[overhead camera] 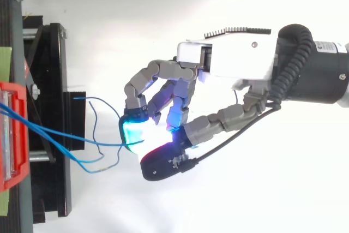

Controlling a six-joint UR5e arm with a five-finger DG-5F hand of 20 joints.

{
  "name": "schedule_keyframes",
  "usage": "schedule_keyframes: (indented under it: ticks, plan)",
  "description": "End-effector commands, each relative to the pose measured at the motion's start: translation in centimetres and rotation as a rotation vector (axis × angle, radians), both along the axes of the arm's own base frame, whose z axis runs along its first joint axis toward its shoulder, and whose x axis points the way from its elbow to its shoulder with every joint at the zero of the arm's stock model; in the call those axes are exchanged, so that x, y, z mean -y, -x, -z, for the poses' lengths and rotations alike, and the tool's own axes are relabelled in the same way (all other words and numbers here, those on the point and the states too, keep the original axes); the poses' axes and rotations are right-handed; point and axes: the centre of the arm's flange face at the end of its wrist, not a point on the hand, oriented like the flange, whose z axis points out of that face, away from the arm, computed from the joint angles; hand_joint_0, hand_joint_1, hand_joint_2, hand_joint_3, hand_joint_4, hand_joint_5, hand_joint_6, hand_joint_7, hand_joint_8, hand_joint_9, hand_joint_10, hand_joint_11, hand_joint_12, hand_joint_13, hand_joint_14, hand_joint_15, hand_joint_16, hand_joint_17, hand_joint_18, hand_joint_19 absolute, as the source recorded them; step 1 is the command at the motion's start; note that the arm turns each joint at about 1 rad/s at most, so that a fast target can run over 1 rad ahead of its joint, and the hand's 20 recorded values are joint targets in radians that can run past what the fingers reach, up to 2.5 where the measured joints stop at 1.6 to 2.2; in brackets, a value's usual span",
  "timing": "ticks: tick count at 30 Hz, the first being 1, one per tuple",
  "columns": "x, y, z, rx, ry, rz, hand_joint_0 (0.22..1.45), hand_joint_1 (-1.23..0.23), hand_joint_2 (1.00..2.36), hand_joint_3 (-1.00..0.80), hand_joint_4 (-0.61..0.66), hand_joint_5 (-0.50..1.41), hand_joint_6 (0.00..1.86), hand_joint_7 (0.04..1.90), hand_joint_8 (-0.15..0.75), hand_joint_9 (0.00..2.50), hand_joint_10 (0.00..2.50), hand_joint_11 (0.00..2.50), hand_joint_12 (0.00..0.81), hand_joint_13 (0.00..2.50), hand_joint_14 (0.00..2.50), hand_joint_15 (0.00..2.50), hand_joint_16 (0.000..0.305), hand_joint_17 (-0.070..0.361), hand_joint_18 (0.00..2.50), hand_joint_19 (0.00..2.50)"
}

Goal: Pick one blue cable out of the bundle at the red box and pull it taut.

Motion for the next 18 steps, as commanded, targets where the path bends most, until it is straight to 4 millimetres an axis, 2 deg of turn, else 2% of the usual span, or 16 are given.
schedule_keyframes:
  ticks: [1,18]
  plan:
    - [0.00,0.00,0.00,0.000,0.000,0.000,0.61,-0.85,1.02,-0.06,0.07,-0.09,0.89,1.08,0.352,1.39,0.01,1.47,0.372,0.84,0.02,0.51,0.054,0.121,0.70,0.37]
    - [0.00,0.00,0.00,0.000,0.000,0.000,0.61,-0.85,1.02,-0.08,0.07,-0.10,0.89,1.08,0.355,1.39,0.01,1.45,0.372,0.84,0.02,0.50,0.054,0.121,0.70,0.37]
